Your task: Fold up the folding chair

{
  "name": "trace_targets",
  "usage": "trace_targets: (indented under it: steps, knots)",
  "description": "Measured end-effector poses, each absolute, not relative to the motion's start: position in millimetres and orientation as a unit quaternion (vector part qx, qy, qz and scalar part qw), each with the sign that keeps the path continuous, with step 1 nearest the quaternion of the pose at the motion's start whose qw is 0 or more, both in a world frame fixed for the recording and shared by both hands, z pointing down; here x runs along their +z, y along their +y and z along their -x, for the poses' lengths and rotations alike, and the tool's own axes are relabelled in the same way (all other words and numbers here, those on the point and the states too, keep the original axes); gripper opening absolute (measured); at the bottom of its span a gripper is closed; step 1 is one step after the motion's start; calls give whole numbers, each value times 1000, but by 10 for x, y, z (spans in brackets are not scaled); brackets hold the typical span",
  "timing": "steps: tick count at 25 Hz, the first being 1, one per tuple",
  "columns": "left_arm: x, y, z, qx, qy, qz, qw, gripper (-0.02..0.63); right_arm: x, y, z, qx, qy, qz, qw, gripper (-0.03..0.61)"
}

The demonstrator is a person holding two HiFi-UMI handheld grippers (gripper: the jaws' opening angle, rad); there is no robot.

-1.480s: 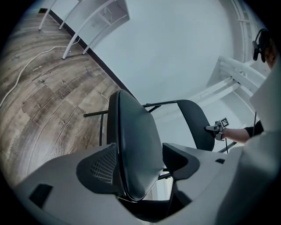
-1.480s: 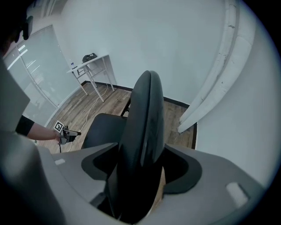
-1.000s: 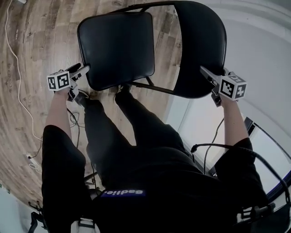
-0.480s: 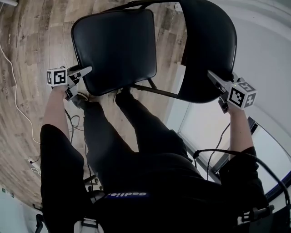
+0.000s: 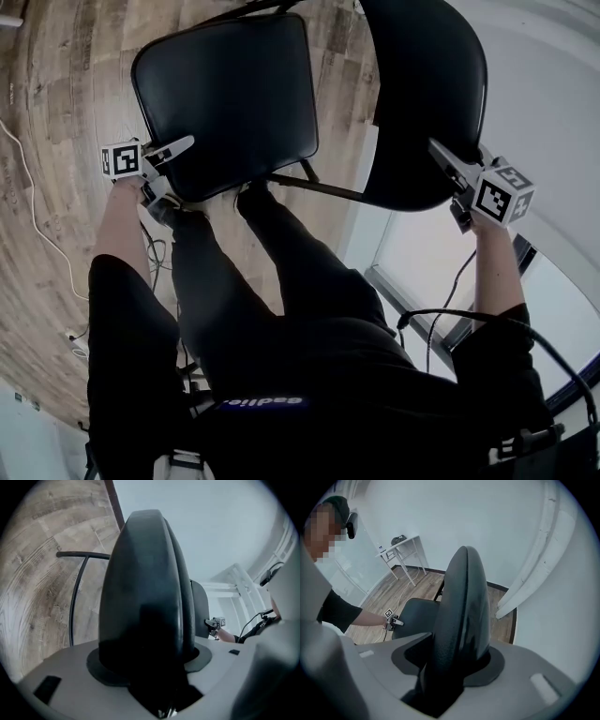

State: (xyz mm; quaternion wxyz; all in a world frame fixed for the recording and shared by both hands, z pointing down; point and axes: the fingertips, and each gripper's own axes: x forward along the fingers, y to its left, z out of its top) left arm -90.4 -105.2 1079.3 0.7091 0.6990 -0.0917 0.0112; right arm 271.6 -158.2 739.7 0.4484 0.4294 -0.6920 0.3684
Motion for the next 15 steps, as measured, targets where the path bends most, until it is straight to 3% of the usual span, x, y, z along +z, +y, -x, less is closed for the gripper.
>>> trace_targets:
  steps: [15]
  knots:
    - [10625, -714, 983, 15, -168, -681, 712, 288, 7285, -1506, -2632, 360, -703, -403, 461, 173]
